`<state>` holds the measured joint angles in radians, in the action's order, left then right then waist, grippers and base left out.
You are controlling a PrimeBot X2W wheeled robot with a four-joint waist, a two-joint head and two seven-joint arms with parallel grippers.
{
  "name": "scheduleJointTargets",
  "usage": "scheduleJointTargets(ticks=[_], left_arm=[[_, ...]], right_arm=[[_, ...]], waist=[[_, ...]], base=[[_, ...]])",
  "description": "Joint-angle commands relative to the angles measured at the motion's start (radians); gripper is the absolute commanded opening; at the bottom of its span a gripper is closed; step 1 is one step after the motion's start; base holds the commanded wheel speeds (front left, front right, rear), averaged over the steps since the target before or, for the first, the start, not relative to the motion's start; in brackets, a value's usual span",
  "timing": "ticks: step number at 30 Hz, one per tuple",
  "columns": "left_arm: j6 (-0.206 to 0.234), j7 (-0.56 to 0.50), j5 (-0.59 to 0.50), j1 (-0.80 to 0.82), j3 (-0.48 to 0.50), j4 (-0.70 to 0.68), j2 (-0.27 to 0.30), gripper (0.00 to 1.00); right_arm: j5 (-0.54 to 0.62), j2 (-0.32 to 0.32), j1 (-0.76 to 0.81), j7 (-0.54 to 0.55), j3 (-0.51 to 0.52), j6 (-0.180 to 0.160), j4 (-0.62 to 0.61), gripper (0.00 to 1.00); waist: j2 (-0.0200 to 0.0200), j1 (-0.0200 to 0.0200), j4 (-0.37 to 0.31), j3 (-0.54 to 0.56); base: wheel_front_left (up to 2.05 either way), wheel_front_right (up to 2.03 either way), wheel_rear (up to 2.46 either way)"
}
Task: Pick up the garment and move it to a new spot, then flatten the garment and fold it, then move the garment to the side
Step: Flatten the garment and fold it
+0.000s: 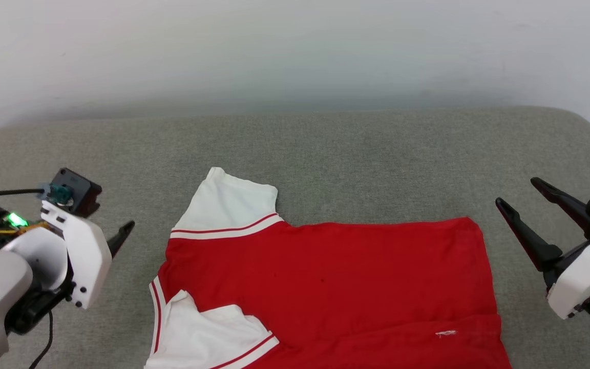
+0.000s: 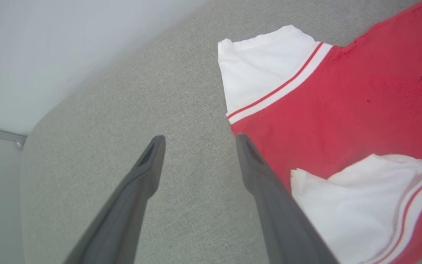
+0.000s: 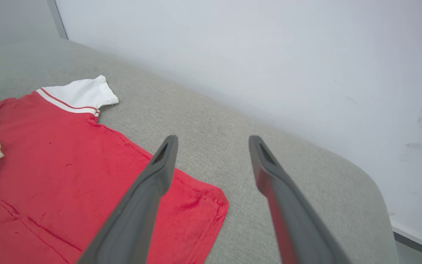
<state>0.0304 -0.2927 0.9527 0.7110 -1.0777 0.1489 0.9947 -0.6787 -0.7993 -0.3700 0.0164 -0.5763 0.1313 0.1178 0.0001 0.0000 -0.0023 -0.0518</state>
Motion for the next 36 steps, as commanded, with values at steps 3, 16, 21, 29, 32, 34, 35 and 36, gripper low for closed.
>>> scheduleJointTargets(ticks=[3,16,21,29,32,34,35,36], left_arm=[[0.031,0.082,-0.050,0.049,0.029,0.050,-0.033,1.00],[-0.014,0.061,-0.088,0.282,0.083,0.207,-0.121,1.00],[-0.054,-0.072,-0.038,0.368,0.089,0.257,-0.155,1.00],[-0.109,-0.427,0.047,0.517,0.058,0.313,-0.176,1.00],[-0.121,-0.538,0.074,0.552,0.041,0.314,-0.169,1.00],[-0.125,-0.588,0.080,0.569,0.032,0.310,-0.167,1.00],[-0.126,-0.606,0.082,0.572,0.027,0.313,-0.167,1.00],[-0.127,-0.622,0.087,0.572,0.023,0.314,-0.169,1.00]], right_arm=[[0.156,0.167,0.115,-0.095,0.210,-0.001,-0.026,1.00],[0.442,0.591,0.360,-0.185,0.560,-0.001,-0.297,1.00],[0.460,0.644,0.375,-0.199,0.575,-0.001,-0.332,1.00],[0.463,0.660,0.311,-0.227,0.524,-0.001,-0.326,1.00],[0.464,0.653,0.280,-0.238,0.512,-0.001,-0.316,1.00],[0.464,0.650,0.265,-0.244,0.509,-0.001,-0.309,1.00],[0.464,0.650,0.259,-0.247,0.509,-0.001,-0.304,1.00],[0.464,0.649,0.254,-0.251,0.507,-0.001,-0.299,1.00]], waist=[[-0.0001,0.0000,-0.024,-0.033],[-0.0001,0.0000,-0.089,-0.208],[-0.0001,0.0000,-0.107,-0.272],[-0.0001,0.0000,-0.173,-0.398],[-0.0001,0.0000,-0.193,-0.434],[-0.0001,0.0000,-0.201,-0.456],[-0.0001,0.0000,-0.205,-0.464],[-0.0001,0.0000,-0.207,-0.471]], base=[[0.00,0.00,0.00],[0.00,0.00,0.00],[0.00,0.00,0.00],[0.00,0.00,0.00],[0.00,0.00,0.00],[0.00,0.00,0.00],[0.00,0.00,0.00],[0.00,0.00,0.00]])
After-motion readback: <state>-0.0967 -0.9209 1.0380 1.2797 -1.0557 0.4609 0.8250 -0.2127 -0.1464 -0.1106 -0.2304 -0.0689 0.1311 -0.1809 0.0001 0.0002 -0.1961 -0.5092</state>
